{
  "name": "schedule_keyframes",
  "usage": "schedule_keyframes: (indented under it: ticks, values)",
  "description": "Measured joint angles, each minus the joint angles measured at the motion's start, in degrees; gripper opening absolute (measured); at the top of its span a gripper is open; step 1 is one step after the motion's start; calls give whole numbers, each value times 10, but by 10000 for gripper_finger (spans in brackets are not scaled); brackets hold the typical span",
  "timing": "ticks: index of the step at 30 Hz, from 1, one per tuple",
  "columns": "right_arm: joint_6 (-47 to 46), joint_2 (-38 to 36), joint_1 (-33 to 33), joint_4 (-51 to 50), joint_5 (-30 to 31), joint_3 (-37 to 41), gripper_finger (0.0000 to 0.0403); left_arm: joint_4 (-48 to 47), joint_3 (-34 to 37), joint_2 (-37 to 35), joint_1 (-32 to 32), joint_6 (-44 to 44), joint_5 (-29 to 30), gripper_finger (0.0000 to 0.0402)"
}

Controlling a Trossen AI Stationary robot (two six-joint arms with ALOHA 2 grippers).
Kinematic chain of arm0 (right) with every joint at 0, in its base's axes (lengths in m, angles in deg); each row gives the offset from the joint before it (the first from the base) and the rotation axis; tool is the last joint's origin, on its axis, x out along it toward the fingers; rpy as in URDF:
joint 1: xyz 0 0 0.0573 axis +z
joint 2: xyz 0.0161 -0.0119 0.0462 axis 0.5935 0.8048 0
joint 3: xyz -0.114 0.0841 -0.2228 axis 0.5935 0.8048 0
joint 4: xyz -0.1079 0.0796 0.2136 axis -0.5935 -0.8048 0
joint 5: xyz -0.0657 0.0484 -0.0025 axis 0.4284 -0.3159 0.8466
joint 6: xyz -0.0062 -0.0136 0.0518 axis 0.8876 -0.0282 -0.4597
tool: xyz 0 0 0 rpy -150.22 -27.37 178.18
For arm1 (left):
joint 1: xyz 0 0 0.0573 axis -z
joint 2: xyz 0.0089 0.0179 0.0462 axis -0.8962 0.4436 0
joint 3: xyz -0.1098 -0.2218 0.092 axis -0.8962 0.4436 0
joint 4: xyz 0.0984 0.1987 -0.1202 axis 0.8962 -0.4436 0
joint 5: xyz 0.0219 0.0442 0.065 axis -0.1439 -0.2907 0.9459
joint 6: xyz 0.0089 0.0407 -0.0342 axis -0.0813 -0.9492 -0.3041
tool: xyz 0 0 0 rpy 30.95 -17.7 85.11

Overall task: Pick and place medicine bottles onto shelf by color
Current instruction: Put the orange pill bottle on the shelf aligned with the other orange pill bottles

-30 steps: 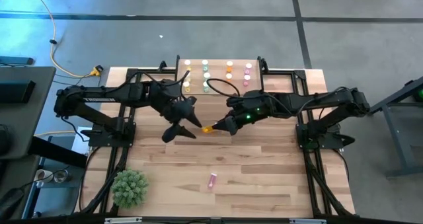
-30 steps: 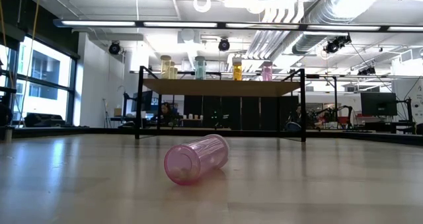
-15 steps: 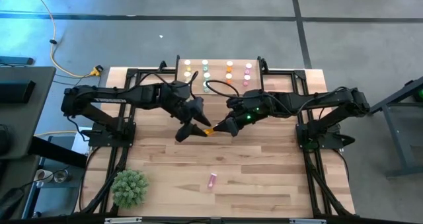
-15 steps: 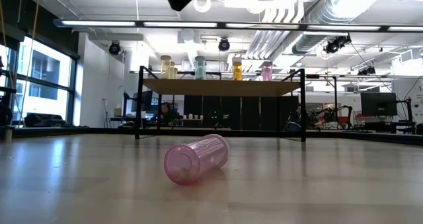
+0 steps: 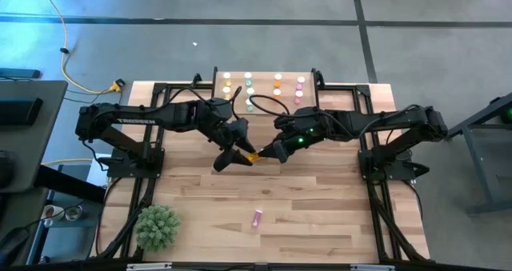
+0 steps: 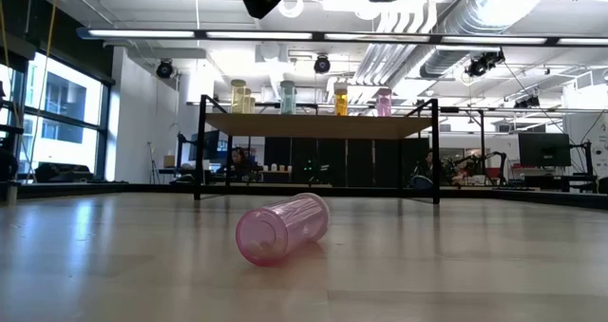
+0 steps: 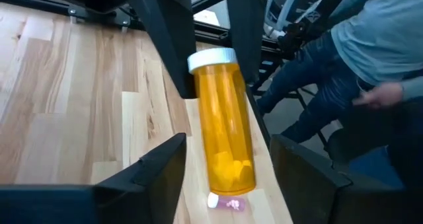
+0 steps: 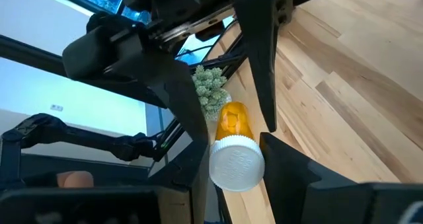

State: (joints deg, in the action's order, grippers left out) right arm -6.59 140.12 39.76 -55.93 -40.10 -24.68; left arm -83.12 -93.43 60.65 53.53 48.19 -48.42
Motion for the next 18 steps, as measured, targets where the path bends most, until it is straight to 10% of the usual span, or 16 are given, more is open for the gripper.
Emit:
schedule_keyframes:
  ticks: [18]
  values:
    - [0,0,0,-1,2,0,105,-1,0,0,0,0,2,94]
